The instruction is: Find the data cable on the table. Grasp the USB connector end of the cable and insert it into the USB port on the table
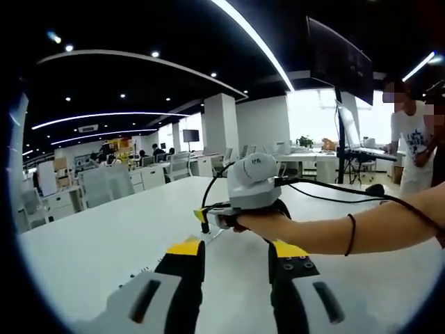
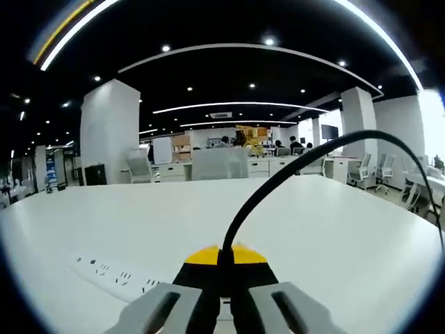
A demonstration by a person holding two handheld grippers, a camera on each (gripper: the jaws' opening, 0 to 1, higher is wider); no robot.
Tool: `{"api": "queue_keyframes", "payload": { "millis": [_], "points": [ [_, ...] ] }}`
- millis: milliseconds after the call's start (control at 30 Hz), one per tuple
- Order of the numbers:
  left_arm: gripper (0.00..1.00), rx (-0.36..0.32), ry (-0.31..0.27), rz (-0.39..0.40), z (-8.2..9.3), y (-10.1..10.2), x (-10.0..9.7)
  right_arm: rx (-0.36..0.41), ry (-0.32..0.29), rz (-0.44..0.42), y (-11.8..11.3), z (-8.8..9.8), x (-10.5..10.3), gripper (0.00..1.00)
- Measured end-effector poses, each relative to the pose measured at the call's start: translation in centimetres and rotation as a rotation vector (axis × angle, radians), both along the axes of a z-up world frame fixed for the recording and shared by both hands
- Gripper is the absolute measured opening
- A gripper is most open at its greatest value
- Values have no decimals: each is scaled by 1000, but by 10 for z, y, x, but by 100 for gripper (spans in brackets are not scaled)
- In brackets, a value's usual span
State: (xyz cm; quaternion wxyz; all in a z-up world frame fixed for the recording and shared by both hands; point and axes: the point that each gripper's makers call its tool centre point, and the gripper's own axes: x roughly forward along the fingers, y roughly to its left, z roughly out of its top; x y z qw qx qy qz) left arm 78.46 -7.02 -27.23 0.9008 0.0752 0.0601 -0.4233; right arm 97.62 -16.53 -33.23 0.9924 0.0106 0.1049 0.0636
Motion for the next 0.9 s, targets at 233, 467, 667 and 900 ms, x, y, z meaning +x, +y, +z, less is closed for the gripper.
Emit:
{"api": "queue_keyframes", "payload": {
  "millis": [233,467,667,900],
  "points": [
    [37,-1,1,5,0,1,1,-6,1,-6,-1,0,0,4],
    [37,9,9,18,-3,3,4,-2,10,2,2,0,-1,4],
    [39,7,10,34,-3,7,5,-5,23,6,1,0,3,5],
    [39,7,10,44,-2,9,7,-8,19,8,1,0,5,5]
  ]
}}
